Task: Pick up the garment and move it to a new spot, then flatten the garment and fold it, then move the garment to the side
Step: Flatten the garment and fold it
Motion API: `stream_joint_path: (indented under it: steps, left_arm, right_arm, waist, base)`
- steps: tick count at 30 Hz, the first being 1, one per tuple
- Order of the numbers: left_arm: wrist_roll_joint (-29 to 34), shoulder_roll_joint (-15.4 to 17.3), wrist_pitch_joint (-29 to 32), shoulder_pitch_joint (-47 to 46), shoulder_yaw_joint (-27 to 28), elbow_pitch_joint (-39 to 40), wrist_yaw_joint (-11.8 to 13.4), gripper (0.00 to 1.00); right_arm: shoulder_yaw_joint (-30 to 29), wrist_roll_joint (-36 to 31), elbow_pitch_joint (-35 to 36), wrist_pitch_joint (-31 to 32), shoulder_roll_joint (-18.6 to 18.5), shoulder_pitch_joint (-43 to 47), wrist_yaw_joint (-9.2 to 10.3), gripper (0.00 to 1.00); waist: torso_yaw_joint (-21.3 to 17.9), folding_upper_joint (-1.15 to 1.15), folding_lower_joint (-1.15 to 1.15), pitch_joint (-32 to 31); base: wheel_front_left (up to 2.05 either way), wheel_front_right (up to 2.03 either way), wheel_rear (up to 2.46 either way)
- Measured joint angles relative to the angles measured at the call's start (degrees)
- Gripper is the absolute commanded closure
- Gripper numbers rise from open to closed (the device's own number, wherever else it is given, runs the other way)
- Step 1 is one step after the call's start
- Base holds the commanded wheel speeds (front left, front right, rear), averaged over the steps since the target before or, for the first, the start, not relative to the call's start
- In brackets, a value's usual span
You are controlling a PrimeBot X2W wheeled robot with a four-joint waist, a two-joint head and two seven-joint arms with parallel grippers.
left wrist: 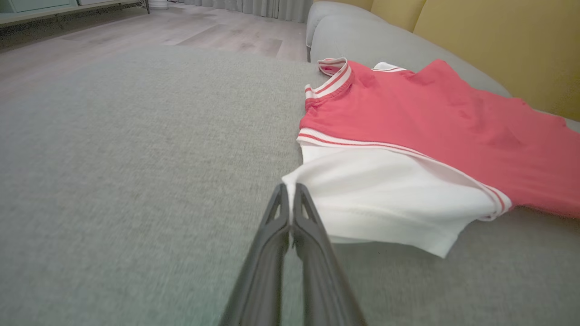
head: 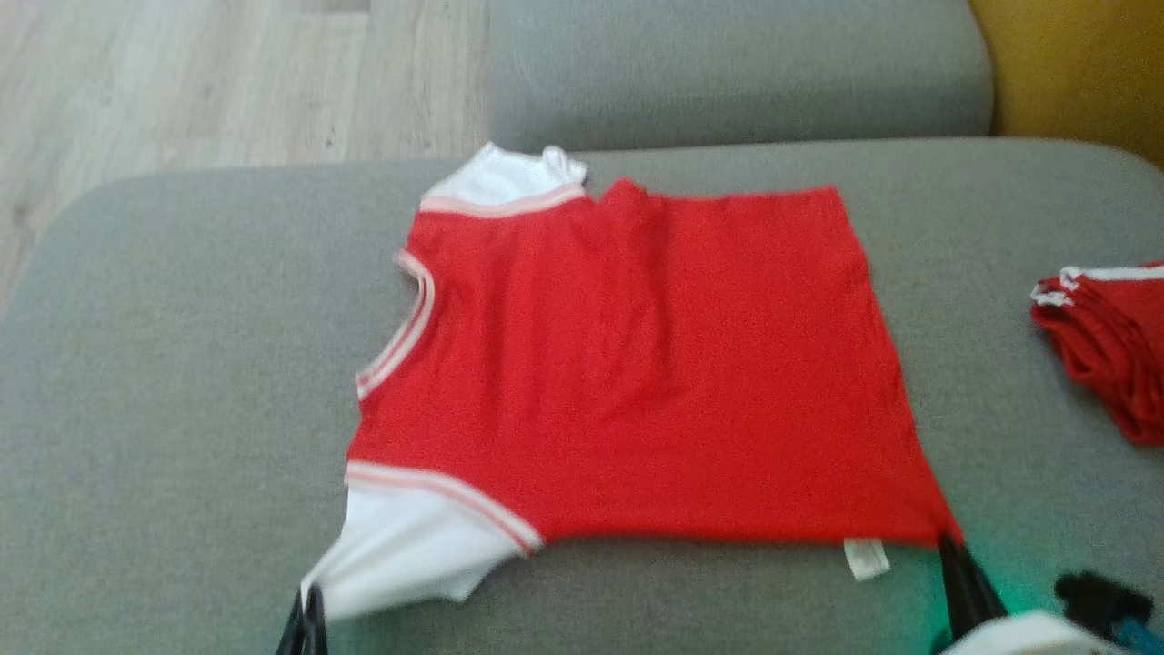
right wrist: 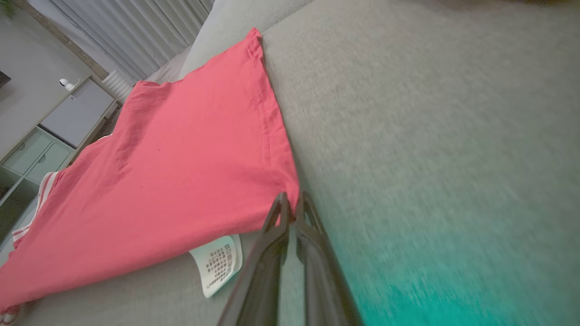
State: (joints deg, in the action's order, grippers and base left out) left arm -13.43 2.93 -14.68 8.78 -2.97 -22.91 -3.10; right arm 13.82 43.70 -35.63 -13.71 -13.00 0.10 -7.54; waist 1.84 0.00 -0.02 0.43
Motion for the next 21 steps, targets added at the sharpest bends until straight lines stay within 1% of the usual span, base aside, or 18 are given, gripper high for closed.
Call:
stream_joint_path:
  steps: [5, 7, 10, 12, 15, 18, 21]
  left_arm:
    - [0.4, 0.0, 0.0, 6.6, 1.2, 3.3, -0.5, 1.0]
    - [0.4, 0.0, 0.0, 8.0, 1.3, 4.6, -0.5, 1.0]
    - [0.4, 0.0, 0.0, 7.5, 1.2, 7.2, -0.5, 1.0]
    - [0.4, 0.0, 0.0, 5.5, 0.8, 8.3, -0.5, 1.0]
    - [0.4, 0.0, 0.0, -0.2, -0.3, 8.6, -0.5, 1.0]
    - [1.6, 0.0, 0.0, -7.4, -1.3, 8.0, -0.5, 1.0]
    - [2.4, -0.1, 0.0, -14.9, -2.2, 5.5, -0.9, 1.0]
  right_arm:
    - [0.3, 0.7, 3.8, 0.0, -0.1, 6.8, 0.0, 1.0]
    - [0.0, 0.7, 5.3, 0.0, -0.1, 8.1, 0.0, 1.0]
    - [-1.5, 0.7, 7.5, 0.0, -0.1, 7.8, 0.0, 1.0]
    - [-2.4, 0.7, 8.8, 0.2, -0.1, 6.8, 0.0, 1.0]
    - [-3.9, 0.6, 10.3, 1.7, 0.2, 3.6, 0.0, 1.0]
    - [-5.5, 0.6, 11.2, 3.4, 1.3, -1.7, 0.0, 1.0]
    - [-6.0, -0.2, 10.9, 6.0, 2.2, -7.4, 0.0, 1.0]
  waist:
    - [0.6, 0.0, -0.01, -1.7]
    - [0.8, 0.0, 0.0, -1.9]
    - [1.0, 0.0, 0.0, -1.6]
    - [1.0, 0.0, 0.01, -1.2]
    - [0.9, 0.0, 0.02, -0.3]
    - [0.6, 0.0, 0.02, 1.3]
    - [0.1, 0.0, 0.03, 3.1]
  base:
    - [0.0, 0.0, 0.0]
    - [0.0, 0.0, 0.0]
    - [0.0, 0.0, 0.0]
    - [0.0, 0.0, 0.0]
    - [0.0, 0.0, 0.0]
    - [0.0, 0.0, 0.0]
    - [0.0, 0.0, 0.0]
